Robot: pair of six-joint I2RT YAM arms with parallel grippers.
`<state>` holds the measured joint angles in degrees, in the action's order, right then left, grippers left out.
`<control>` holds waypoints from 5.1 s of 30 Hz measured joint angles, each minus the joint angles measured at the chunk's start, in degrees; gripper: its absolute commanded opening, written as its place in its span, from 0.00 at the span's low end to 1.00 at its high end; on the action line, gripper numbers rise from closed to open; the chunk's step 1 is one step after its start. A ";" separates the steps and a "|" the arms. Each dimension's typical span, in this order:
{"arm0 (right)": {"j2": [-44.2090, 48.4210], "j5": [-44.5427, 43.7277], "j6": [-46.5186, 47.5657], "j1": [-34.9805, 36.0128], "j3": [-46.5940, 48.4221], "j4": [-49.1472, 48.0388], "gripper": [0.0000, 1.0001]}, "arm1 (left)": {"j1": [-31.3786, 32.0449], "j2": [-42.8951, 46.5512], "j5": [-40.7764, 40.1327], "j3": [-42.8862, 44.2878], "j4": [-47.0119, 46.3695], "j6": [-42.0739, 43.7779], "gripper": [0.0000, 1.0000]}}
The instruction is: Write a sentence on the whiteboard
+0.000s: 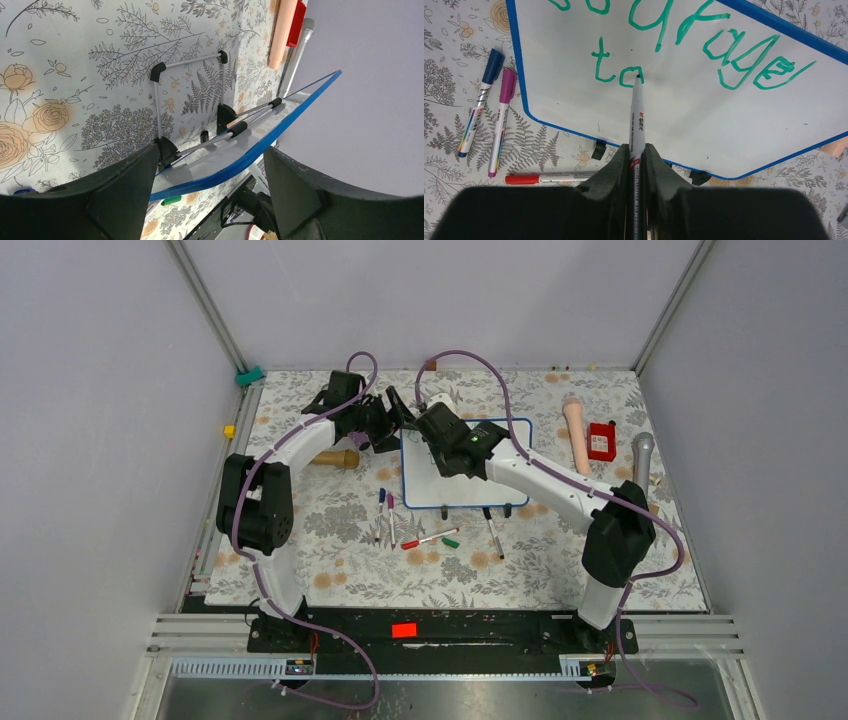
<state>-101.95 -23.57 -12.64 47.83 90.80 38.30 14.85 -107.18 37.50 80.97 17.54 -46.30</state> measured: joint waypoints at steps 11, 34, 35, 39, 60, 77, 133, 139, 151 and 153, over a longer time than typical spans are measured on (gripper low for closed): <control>0.48 0.52 0.00 -0.15 0.26 -0.02 0.00 | 0.00 0.24 0.00 0.02 0.04 0.17 0.83; 18.93 1.73 -1.90 -1.20 -6.88 2.16 0.00 | -7.65 16.83 -1.81 -4.02 7.08 8.90 0.99; 19.71 1.57 -2.10 -1.38 -7.43 2.23 0.00 | -7.63 19.15 -2.43 -6.01 7.43 10.10 0.99; 23.67 0.68 -3.28 -1.97 -11.10 2.45 0.00 | -7.45 26.27 -3.80 -11.76 8.37 13.40 0.99; 29.49 0.07 -7.13 -2.21 -18.88 1.05 0.00 | -7.45 32.13 -5.64 -20.24 10.43 17.07 0.99; 30.71 0.22 -7.37 -2.21 -19.54 0.31 0.00 | -7.45 32.13 -5.64 -20.24 12.83 17.42 0.99; 30.62 1.14 -6.25 -2.21 -21.31 0.46 0.00 | -7.13 34.07 -6.23 -20.37 12.74 14.84 0.98; 30.62 1.09 -6.29 -2.21 -21.31 0.46 0.00 | -7.02 34.07 -6.21 -20.37 12.79 14.88 0.98; 30.62 0.70 -6.62 -2.21 -21.31 0.46 0.00 | -7.02 34.05 -6.19 -20.35 12.76 14.95 0.98; 30.60 0.68 -6.64 -2.21 -21.31 0.46 0.00 | -7.02 33.99 -6.19 -20.35 12.76 14.95 0.98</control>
<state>-71.35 -22.90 -19.29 45.63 69.49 38.76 7.84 -73.19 31.31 60.62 30.30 -31.35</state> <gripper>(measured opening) 0.178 0.984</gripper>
